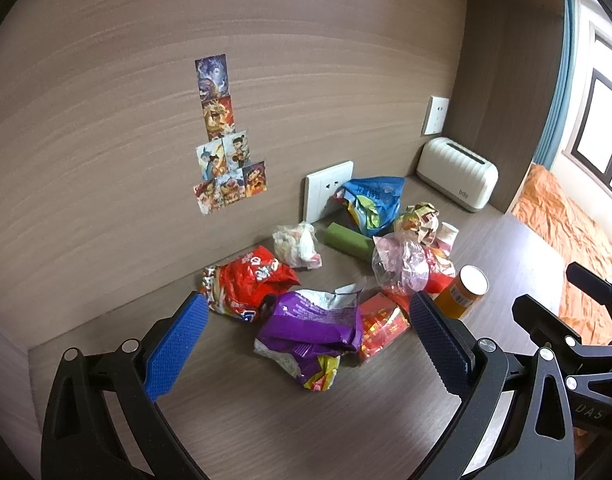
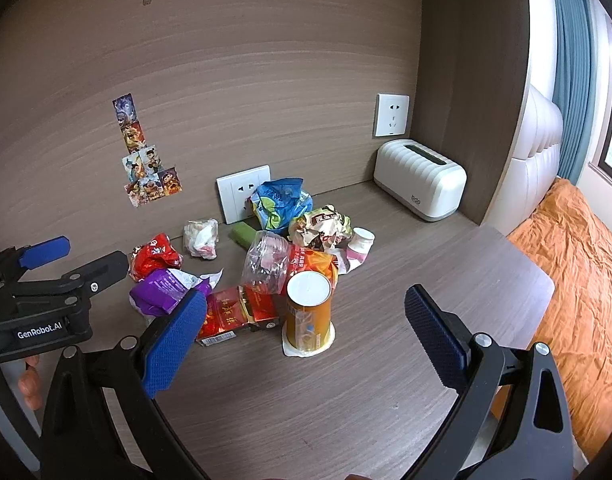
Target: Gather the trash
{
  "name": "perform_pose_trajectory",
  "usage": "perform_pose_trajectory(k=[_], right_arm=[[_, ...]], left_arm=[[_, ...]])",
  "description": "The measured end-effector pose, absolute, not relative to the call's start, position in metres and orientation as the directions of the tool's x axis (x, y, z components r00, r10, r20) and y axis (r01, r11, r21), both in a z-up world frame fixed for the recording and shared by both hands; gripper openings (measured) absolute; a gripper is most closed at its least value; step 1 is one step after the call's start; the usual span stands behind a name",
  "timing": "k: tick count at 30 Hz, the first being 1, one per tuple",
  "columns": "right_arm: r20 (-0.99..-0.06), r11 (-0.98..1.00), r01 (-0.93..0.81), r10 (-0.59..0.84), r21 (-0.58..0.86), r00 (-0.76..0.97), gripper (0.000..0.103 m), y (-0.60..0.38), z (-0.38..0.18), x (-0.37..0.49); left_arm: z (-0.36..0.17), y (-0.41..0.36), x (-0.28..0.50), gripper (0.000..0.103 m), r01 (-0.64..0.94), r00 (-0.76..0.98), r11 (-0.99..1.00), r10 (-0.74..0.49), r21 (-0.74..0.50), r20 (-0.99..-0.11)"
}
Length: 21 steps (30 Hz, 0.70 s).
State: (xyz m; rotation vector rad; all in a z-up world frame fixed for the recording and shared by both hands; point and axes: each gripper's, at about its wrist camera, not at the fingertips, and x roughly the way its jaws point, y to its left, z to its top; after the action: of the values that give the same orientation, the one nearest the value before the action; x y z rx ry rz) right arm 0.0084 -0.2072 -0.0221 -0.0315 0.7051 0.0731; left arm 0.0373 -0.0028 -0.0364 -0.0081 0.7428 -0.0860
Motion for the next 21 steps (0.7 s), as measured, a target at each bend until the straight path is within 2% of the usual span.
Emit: perform_pose_trajectory(k=[8,15,18,21], right_arm=[[-0.658,0.997,-0.071,0.034,-0.03,0.752,0.099,-0.205,-0.035,0.017],[-0.713,0.999,-0.04,0.002,-0.036,0.701,0.099,-0.209,-0.068,0.034],[-0.726,0.998,-0.033,-0.011,-0.046,0.688,0.099,-0.209,-0.079,0.042],[-0.735,0.999,-0.024,-0.008,-0.033,0.678,0.099,-0.209,-0.087,0.053]], left_arm=[[-0.06,0.007,0.042,0.098,0.087,0.727,0.996,-0.088,-0.036,-0.681],[-0.098,0.015,0.057,0.098,0.101,0.687,0.994,-0.091,-0.029,-0.721],[-0.118,0.02,0.072,0.098,0.09,0.635,0.993,-0.118,-0.079,-0.764],[-0.126,0.029,0.084,0.098,0.065,0.607,0.978,-0.198,-0.2,-0.77]])
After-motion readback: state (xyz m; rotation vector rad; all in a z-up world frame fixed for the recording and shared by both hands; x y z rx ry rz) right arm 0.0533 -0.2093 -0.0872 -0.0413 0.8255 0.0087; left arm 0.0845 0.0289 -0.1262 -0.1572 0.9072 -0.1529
